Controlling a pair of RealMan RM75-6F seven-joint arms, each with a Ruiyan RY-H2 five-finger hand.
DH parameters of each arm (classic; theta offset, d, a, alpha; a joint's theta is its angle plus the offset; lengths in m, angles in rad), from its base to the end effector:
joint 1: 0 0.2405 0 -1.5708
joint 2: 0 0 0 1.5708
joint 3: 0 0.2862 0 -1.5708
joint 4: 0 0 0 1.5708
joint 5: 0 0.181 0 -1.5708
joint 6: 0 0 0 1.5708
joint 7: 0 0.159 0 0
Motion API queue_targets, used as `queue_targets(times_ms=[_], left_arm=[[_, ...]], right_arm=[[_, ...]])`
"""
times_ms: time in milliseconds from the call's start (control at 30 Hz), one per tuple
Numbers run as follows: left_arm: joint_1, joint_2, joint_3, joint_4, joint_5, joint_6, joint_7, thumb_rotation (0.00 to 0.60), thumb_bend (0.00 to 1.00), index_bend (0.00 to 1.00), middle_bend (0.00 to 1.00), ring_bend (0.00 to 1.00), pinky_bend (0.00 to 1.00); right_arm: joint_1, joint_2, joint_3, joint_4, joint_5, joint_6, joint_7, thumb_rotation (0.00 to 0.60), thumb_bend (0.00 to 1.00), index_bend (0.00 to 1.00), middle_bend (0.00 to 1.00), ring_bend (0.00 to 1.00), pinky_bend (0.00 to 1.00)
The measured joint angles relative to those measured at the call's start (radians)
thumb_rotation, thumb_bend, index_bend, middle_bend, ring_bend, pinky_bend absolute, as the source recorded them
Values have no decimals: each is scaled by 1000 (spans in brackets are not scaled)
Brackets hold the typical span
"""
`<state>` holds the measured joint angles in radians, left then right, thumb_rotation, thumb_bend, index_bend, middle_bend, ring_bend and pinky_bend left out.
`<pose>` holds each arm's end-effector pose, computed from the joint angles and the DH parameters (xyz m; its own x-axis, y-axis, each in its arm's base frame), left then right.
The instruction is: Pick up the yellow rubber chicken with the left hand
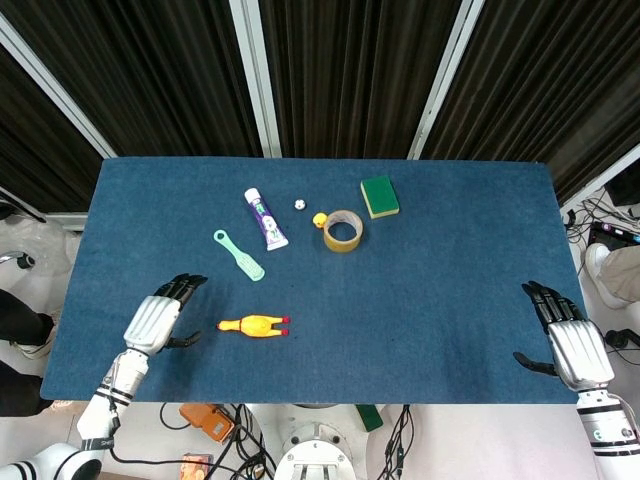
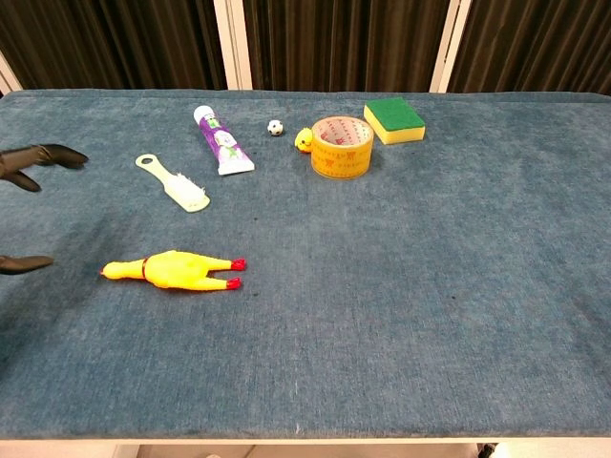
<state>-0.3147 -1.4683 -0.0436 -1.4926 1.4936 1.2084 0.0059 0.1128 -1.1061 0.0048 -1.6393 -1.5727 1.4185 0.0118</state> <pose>-0.2723 0.2552 0.0450 0.2380 0.2516 0.9381 0.9565 -0.2287 -0.1813 -0.3145 -0.1948 0.1801 0.3853 -0.1043 0.9169 -0.9210 -0.1048 0.3751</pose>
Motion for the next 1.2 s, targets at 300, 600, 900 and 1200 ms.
queue_targets(times_ms=[300, 600, 900, 1200], left_arm=[[-15, -43, 15, -8, -27, -35, 44, 600, 182, 133, 187, 122, 218], [-43, -73, 27, -54, -17, -58, 109, 600, 182, 144, 213, 125, 218], [-103, -135, 11, -48, -33, -125, 170, 600, 184, 192, 255, 176, 221], [-136, -159, -7, -24, -62, -147, 193, 600, 192, 267, 357, 261, 265]], right_arm=[[1, 1, -1, 0, 0, -1, 1, 600, 213, 69, 126, 159, 216], [2, 1, -1, -3, 1, -4, -4, 600, 213, 70, 126, 159, 216], [2, 2, -2, -2, 0, -4, -2, 600, 213, 72, 126, 159, 216], [4, 3, -1, -1, 1, -6, 2, 600, 213, 73, 126, 159, 216]])
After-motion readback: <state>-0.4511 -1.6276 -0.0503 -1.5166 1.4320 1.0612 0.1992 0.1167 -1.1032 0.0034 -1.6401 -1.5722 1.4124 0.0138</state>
